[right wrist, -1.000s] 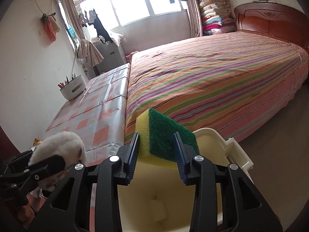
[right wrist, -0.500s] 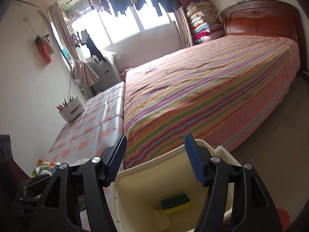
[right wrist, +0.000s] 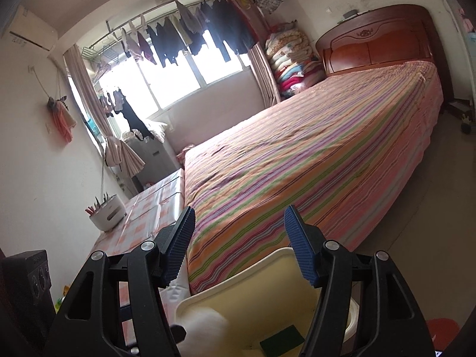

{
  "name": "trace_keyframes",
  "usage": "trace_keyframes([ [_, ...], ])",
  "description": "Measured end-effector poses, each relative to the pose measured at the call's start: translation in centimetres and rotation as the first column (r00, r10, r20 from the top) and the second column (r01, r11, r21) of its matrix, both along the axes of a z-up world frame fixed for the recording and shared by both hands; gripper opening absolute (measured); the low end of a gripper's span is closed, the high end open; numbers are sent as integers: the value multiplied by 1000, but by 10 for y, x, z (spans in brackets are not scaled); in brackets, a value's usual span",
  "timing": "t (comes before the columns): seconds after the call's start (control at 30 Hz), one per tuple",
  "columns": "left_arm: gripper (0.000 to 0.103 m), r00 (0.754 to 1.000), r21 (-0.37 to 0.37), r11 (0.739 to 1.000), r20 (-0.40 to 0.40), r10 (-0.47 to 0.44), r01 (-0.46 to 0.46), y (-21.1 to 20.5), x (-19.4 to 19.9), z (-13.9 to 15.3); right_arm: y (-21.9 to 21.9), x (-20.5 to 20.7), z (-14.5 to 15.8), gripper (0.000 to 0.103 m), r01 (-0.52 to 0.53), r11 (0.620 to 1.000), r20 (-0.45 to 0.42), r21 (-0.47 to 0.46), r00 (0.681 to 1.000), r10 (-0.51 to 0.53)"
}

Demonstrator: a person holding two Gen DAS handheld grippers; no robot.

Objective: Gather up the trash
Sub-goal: 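Lower the fluffy ball into the cream bin and open the left tool, then grasp the brown medicine bottle with the right tool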

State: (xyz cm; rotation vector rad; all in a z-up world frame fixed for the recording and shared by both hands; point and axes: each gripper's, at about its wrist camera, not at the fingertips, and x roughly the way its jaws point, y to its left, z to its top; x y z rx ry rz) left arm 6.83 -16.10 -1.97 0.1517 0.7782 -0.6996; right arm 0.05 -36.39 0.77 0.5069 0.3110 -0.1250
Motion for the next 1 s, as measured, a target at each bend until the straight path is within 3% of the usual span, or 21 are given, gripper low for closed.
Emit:
trace_keyframes([
  [0.2,76,999,23,1000,40,-2,1,4,-6,6,4,0,1,62,-4,1000,10,3,1000,4],
  [0.4,77,990,-23,993,78,120,-118,52,-3,25,22,10,2,62,-46,999,4,-7,999,46],
  [0.63,77,952,-83,954,81,295,-288,139,11,49,70,36,4,65,-169,985,-18,-34,986,168],
  [0.83,77,909,-87,914,104,404,-396,208,14,65,144,61,6,65,-343,937,-53,-66,939,340],
  [1.0,77,869,-60,886,173,463,-460,265,9,80,217,83,6,65,-512,853,-112,-98,858,502],
])
